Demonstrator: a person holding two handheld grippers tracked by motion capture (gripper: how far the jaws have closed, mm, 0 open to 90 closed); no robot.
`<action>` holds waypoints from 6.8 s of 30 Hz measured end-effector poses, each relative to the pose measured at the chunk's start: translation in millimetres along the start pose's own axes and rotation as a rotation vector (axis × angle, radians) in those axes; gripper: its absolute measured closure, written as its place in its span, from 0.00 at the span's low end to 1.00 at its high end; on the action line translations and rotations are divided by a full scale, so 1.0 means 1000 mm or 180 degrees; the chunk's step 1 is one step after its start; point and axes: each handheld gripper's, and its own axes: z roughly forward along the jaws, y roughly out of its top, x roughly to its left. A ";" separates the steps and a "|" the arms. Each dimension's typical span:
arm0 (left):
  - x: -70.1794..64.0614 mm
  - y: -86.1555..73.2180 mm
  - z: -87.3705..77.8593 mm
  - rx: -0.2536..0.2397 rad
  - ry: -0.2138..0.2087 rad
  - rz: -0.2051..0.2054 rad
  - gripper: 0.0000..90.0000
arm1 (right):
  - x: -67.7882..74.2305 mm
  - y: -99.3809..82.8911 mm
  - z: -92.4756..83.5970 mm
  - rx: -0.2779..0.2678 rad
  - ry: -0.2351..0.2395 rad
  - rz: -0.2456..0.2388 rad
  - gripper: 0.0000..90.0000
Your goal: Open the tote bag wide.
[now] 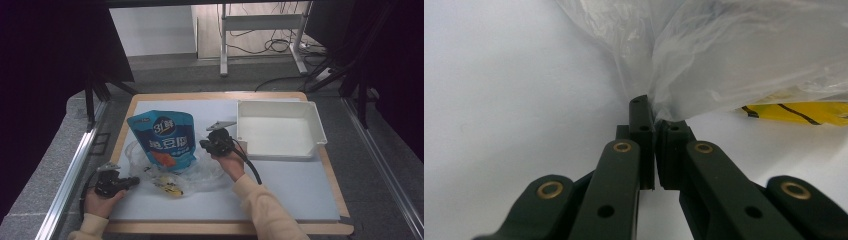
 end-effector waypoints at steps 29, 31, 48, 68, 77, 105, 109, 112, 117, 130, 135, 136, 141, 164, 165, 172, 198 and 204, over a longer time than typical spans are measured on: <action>-0.001 0.000 0.000 -0.0001 0.0015 0.0005 0.97 | -0.014 -0.028 0.007 -0.0003 0.0007 0.0193 0.99; -0.001 0.000 0.000 -0.0005 0.0014 0.0004 0.97 | -0.013 -0.028 0.004 -0.0035 0.0015 0.0188 0.99; -0.013 0.001 -0.013 -0.0372 0.0192 0.0162 0.59 | -0.006 -0.031 -0.004 -0.0112 0.0134 0.0040 0.99; -0.054 0.029 -0.115 -0.1276 0.0337 0.0226 0.60 | -0.005 -0.036 -0.001 -0.0032 0.0152 -0.0020 0.99; -0.061 0.081 -0.103 -0.1175 0.0286 0.0310 0.97 | -0.003 -0.038 0.002 0.0004 0.0151 -0.0032 0.99; 0.005 0.092 0.012 -0.0553 0.0313 0.0124 1.00 | -0.005 -0.044 0.008 0.0060 0.0040 -0.0096 0.99; 0.015 0.084 0.026 -0.0476 0.0320 0.0087 1.00 | -0.005 -0.045 0.009 0.0074 0.0018 -0.0128 0.99; 0.018 0.083 0.034 -0.0409 0.0330 0.0109 1.00 | -0.005 -0.047 0.010 0.0079 0.0003 -0.0115 0.99; 0.023 0.078 0.049 -0.0217 0.0361 0.0079 1.00 | -0.008 -0.049 0.011 0.0099 -0.0042 -0.0129 0.99; 0.030 0.073 0.054 -0.0148 0.0332 -0.0049 1.00 | -0.005 -0.050 0.009 0.0094 -0.0069 -0.0171 0.99; 0.029 0.073 0.054 -0.0143 0.0325 -0.0035 1.00 | 0.004 -0.031 -0.009 -0.0169 0.0041 -0.0154 0.99; 0.029 0.073 0.054 -0.0143 0.0324 -0.0036 1.00 | 0.005 -0.027 -0.011 -0.0210 0.0043 -0.0144 0.99; 0.028 0.072 0.054 -0.0140 0.0328 -0.0020 1.00 | 0.004 -0.008 0.000 -0.0315 0.0071 0.0033 0.99; 0.027 0.071 0.053 -0.0143 0.0346 -0.0004 1.00 | -0.016 -0.020 0.053 0.0107 -0.0376 0.0146 0.99; 0.027 0.071 0.053 -0.0143 0.0345 -0.0006 1.00 | -0.016 -0.020 0.052 0.0101 -0.0358 0.0140 0.99; 0.028 0.072 0.053 -0.0141 0.0333 -0.0009 1.00 | 0.001 -0.013 0.025 -0.0232 -0.0222 -0.0065 0.99; 0.027 0.072 0.053 -0.0135 0.0356 -0.0002 1.00 | 0.050 -0.021 -0.040 -0.0445 0.0476 -0.0271 0.99; 0.027 0.072 0.053 -0.0136 0.0351 0.0002 1.00 | 0.073 -0.016 -0.011 -0.0306 0.0560 -0.0439 0.99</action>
